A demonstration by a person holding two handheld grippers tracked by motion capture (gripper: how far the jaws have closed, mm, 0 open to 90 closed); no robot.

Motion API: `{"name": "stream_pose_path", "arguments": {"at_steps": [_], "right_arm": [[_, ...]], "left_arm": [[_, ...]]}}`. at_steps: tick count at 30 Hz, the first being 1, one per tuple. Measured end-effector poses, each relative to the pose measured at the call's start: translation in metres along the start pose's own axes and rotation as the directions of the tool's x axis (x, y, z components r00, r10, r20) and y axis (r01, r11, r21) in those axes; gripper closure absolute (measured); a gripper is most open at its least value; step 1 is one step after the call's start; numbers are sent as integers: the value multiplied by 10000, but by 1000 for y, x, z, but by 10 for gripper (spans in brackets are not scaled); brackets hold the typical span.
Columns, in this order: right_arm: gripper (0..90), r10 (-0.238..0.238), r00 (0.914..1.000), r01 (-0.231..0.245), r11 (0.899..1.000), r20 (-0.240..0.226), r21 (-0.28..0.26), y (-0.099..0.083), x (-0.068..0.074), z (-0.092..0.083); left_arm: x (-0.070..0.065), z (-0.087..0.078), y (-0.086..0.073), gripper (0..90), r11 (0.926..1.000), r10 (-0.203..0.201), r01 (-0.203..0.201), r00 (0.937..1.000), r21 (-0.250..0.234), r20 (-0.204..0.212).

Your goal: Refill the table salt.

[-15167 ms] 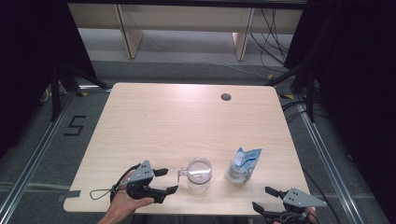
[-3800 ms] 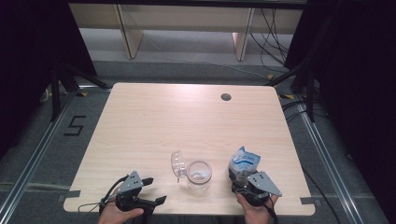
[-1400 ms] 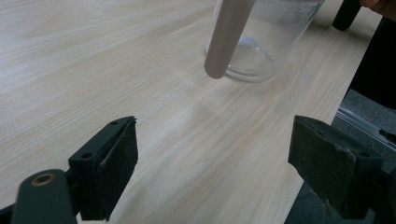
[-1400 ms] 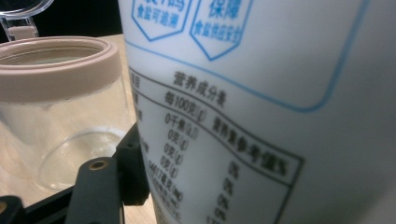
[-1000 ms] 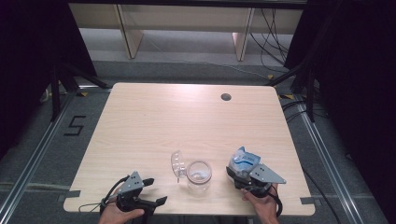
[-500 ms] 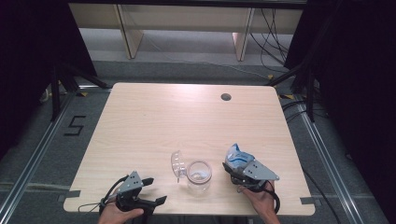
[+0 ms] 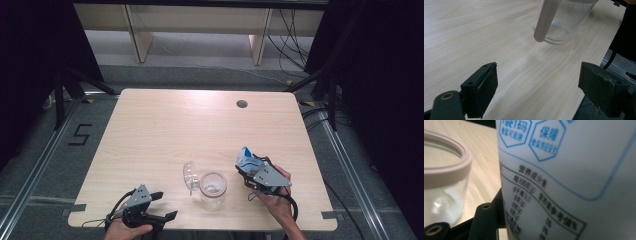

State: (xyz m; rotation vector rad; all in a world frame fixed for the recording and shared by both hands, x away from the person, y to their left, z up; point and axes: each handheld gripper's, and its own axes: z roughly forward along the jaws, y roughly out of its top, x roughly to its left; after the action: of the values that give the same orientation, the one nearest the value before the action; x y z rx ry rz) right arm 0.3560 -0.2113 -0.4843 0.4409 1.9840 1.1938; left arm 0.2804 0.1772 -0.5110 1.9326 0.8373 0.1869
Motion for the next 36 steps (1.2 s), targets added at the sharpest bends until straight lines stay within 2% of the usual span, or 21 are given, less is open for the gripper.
{"name": "stream_pose_path", "arguments": {"at_steps": [1, 4, 5, 8, 9, 11, 14, 16, 17, 19, 23, 25, 26, 27, 28, 29, 30, 31, 32, 33, 36], "right_arm": [[454, -114, 9999, 114, 9999, 51, 71, 0, 0, 1], [454, -473, 9988, 471, 9987, 118, 179, 1, 0, 6], [455, -519, 9986, 517, 9985, 98, 176, 1, 1, 6], [458, -852, 9962, 850, 9963, 184, 129, 4, 1, 10], [458, -873, 9961, 871, 9961, 153, 150, 5, 2, 10], [458, -1015, 9947, 1013, 9947, 174, 161, 7, 2, 11], [458, -1344, 9906, 1341, 9908, 253, 161, 8, 3, 11], [458, -1218, 9921, 1219, 9925, 297, -26, 9, 4, 12], [458, -1218, 9921, 1219, 9925, 297, -26, 9, 4, 12], [458, -1286, 9911, 1282, 9917, 356, 107, 8, 3, 12], [459, -1750, 9840, 1743, 9845, 342, 204, 8, 4, 13], [459, -1787, 9833, 1783, 9839, 349, 134, 9, 5, 12], [459, -2012, 9785, 2003, 9795, 447, 225, 10, 5, 13], [459, -1960, 9795, 1949, 9805, 459, 269, 10, 5, 12], [459, -2056, 9774, 2041, 9784, 492, 328, 10, 6, 12], [460, -2440, 9682, 2419, 9694, 558, 430, 10, 6, 12], [460, -2495, 9667, 2470, 9679, 569, 467, 11, 7, 12], [460, -2495, 9667, 2470, 9679, 569, 467, 11, 7, 12], [461, -2677, 9620, 2653, 9630, 531, 481, 11, 7, 12], [461, -2689, 9614, 2660, 9625, 587, 527, 11, 8, 12], [461, -2938, 9536, 2901, 9551, 656, 602, 13, 10, 13]], "left_arm": [[0, -1, -1, 153, 9999, 69, -69, 10000, 74, -26], [-2, -1, -2, 153, 9996, -275, 275, 9996, 14, -52], [-2, -2, -1, 153, 9998, -90, 91, 9999, 189, -58], [-3, -1, -1, 153, 9998, -72, 72, 10000, 192, -31], [-5, 1, -1, 153, 9998, -188, 188, 9998, -1, 11], [-5, 0, 0, 153, 9999, 33, -32, 10000, 146, -36], [-4, 1, -1, 153, 9999, 132, -132, 9999, -21, -6], [-4, 0, -1, 153, 9998, 102, -102, 9999, 141, -34], [-5, 1, -1, 153, 9999, -14, 15, 10000, 132, -41], [-5, 1, 0, 153, 10000, 33, -33, 10000, 85, -39], [-4, 2, -1, 153, 10000, -1, 1, 10000, -16, -16], [-4, 2, -1, 153, 10000, 53, -53, 10000, 56, -11], [-4, 2, -1, 153, 10000, 9, -9, 10000, 16, 7], [-4, 2, 0, 153, 9998, 117, -116, 9999, 158, -30], [-5, 3, 0, 153, 10000, -14, 14, 10000, 57, 18], [-5, 3, 0, 153, 10000, 98, -98, 9999, 19, 33], [-5, 3, 0, 153, 9996, 285, -285, 9996, 25, 63], [-5, 3, 0, 153, 9996, 285, -285, 9996, 25, 63], [-7, 3, 0, 153, 10000, 15, -15, 10000, 31, 30], [-5, 2, 0, 153, 9989, 343, -342, 9994, 311, -49], [-7, 3, 0, 153, 9999, 145, -146, 9999, 70, 67]]}}
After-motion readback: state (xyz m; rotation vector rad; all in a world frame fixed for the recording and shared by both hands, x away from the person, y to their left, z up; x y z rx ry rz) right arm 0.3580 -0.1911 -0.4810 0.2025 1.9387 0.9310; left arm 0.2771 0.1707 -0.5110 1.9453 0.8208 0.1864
